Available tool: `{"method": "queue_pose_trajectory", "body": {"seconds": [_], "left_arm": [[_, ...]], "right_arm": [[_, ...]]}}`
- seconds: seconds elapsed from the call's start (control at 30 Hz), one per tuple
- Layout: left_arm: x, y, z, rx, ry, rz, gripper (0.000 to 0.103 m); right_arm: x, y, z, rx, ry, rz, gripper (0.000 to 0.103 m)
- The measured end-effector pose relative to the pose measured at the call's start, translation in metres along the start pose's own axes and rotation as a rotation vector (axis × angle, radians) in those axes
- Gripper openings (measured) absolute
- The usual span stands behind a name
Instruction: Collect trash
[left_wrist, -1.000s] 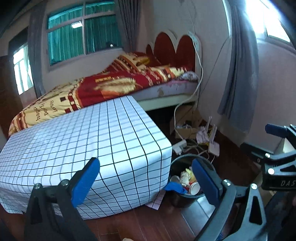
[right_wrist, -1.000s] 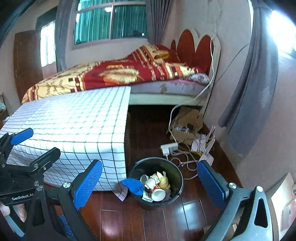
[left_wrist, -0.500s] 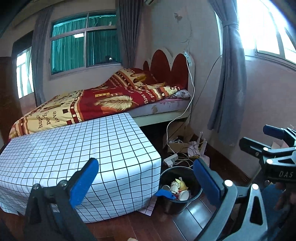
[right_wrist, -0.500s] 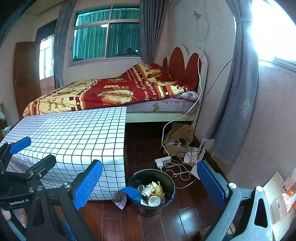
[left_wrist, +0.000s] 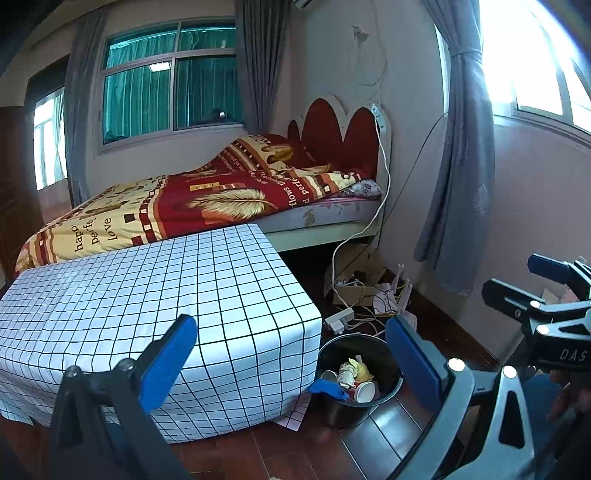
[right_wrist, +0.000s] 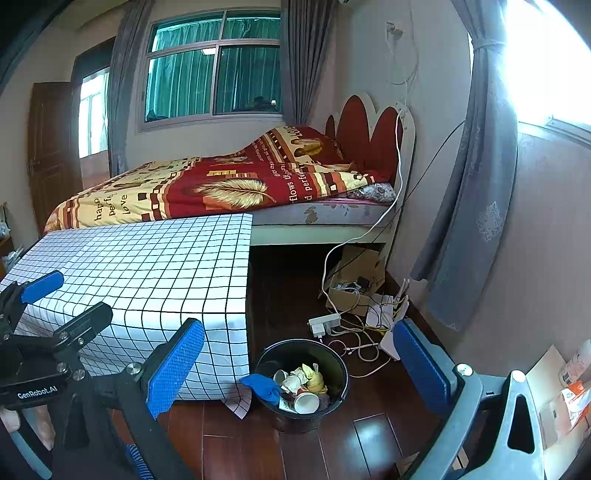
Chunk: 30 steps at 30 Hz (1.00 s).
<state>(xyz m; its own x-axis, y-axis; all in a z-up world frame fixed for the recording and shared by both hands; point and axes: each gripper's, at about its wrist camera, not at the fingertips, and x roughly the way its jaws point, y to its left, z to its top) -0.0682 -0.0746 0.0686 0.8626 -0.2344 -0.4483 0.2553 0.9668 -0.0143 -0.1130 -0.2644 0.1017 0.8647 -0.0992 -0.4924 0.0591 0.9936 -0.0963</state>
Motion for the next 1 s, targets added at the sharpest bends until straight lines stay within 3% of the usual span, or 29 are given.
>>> {"method": "queue_pose_trajectory", "body": {"seconds": [1.0], "left_arm": [[-0.0033,-0.0005,-0.0008,0.015,0.003,-0.014,0.102]], "right_arm": [[-0.0003,0.0011,-0.0019,0.006,-0.003,0.003,0.103]]}}
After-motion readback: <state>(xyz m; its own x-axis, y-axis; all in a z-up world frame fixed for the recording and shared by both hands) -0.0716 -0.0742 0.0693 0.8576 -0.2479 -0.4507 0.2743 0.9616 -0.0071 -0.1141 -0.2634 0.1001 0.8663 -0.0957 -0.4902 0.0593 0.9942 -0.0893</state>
